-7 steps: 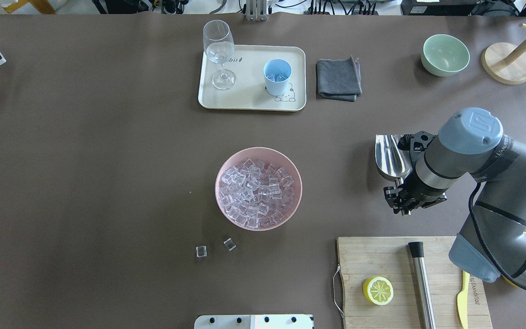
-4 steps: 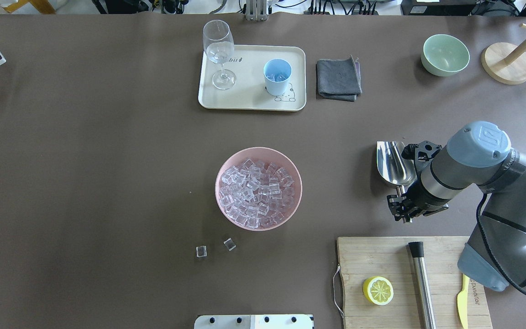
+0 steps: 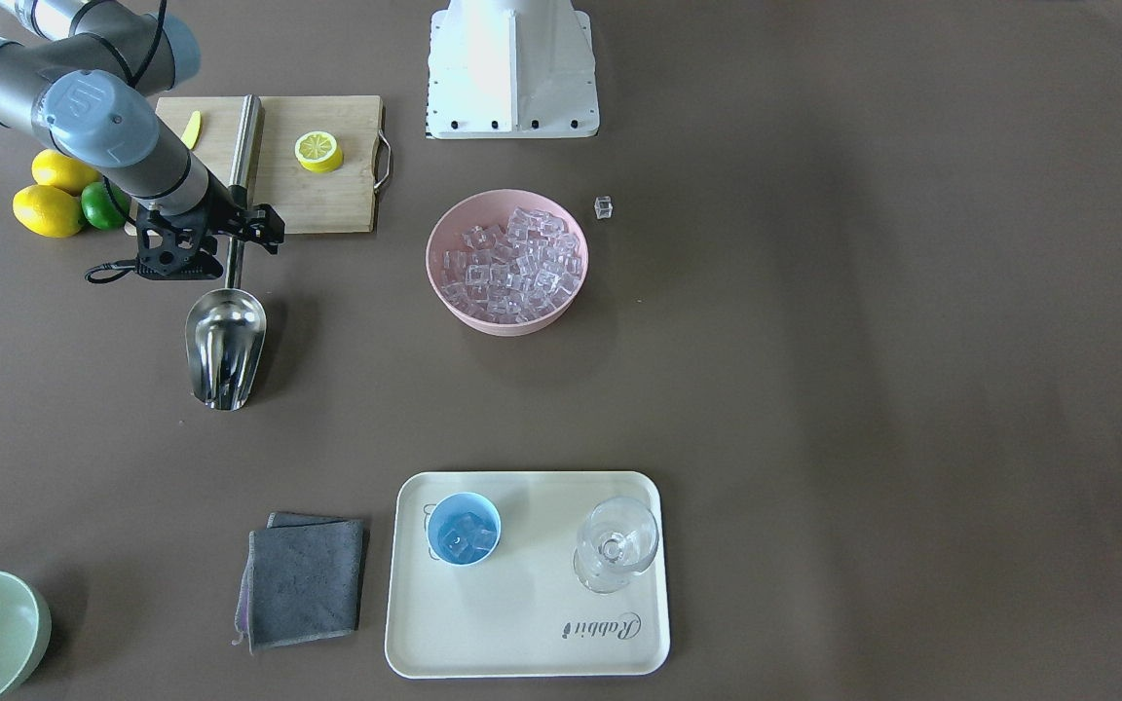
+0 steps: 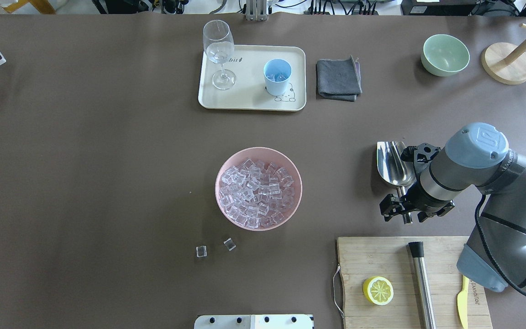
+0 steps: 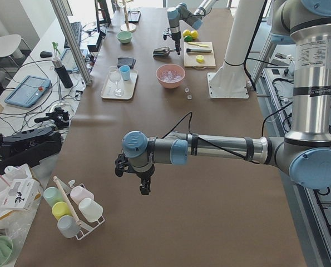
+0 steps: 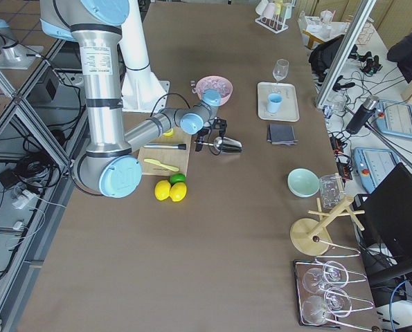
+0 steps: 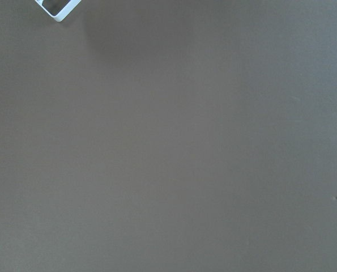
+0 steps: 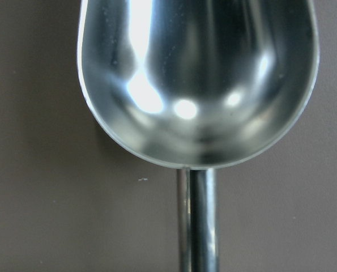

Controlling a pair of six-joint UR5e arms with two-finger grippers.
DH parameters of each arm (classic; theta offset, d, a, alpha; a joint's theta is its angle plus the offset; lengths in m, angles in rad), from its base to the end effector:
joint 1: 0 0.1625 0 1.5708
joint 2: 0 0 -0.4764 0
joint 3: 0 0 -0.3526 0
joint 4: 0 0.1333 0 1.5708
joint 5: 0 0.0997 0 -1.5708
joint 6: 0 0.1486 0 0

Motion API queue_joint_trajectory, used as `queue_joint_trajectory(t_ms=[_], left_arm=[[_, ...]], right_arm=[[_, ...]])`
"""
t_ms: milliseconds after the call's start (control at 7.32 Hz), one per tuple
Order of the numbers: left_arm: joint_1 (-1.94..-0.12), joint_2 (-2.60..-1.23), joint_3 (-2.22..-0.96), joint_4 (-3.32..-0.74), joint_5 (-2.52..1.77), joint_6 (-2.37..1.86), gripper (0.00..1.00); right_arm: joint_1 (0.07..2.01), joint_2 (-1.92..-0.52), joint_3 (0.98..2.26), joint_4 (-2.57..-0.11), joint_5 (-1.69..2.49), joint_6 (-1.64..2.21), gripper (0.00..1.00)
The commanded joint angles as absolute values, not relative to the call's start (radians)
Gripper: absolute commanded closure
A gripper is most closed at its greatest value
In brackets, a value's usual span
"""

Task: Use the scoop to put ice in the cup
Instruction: 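Carry the empty scoop back and lower it onto the table with the right gripper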

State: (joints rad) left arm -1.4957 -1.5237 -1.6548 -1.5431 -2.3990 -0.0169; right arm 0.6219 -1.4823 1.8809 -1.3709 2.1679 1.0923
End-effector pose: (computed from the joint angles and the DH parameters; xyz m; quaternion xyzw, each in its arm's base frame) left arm 0.0085 -0.4311 0.7249 -0.0143 0.4021 0.0285 0.9150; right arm -0.3926 -0.3426 0.5455 -0.0923 -0.3871 -0.0211 0.9172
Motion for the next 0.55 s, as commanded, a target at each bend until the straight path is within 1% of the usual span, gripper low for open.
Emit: queue_joint_trajectory(t_ms=[0,273,410], left_arm=[[-1.496,-1.523,-1.654,-1.543,-2.398,-0.017,0.02],[-1.496,-1.523,-1.652,-1.543,-2.398,-0.017,0.02],[-1.496,-1.523,-1.651,-1.543,-2.398,-0.017,0.02]], right_arm=[[0.630,-1.497,1.919,-1.371,2.164,1.088,0.00],[0.690,-1.526,1.980,-1.377,2.155,1.051,0.00],[0.748,-1.560,2.005,-1.390,2.164,0.935,0.00]])
